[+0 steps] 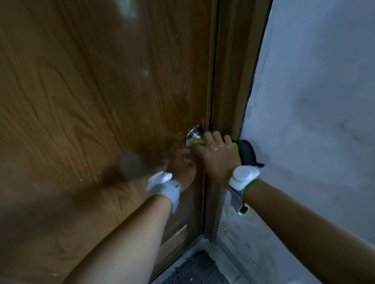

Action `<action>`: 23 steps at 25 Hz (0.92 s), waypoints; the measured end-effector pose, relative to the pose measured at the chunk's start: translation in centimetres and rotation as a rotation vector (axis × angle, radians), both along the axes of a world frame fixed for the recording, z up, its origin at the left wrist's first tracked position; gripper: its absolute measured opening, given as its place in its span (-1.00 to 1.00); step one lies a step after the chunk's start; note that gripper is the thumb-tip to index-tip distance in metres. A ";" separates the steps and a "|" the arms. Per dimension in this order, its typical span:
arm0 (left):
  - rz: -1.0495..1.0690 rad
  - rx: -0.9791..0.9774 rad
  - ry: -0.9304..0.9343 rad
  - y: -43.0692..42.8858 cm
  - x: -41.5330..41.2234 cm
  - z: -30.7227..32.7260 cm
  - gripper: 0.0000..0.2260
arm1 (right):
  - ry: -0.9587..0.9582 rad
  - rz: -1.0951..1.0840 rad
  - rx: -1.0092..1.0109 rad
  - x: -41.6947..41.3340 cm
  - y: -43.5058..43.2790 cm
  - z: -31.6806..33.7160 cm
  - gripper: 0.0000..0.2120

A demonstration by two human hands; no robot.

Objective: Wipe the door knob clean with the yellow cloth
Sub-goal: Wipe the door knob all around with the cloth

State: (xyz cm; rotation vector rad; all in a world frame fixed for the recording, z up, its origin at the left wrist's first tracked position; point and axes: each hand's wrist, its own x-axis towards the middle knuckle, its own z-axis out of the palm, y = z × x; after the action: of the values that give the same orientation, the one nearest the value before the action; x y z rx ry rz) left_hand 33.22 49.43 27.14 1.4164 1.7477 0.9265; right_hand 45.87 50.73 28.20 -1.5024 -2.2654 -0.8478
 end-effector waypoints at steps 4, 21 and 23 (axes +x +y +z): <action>-0.173 0.086 0.145 -0.9 0.0 1.1 -0.55 | 0.529 -0.135 -0.236 -0.7 -0.3 0.2 -0.53; -0.296 0.118 0.309 0.1 0.2 1.7 -0.44 | 2.335 -0.473 -1.175 -0.4 0.9 -0.7 -0.79; -0.309 0.108 0.315 0.3 -0.1 1.7 -0.44 | 2.368 -0.405 -1.192 -0.9 -0.1 -0.8 -0.82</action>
State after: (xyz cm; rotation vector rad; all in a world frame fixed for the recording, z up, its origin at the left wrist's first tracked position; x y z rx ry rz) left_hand 33.14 49.72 28.83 1.9241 1.6475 0.6662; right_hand 45.01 50.65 27.43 -1.3686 -0.2586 1.7395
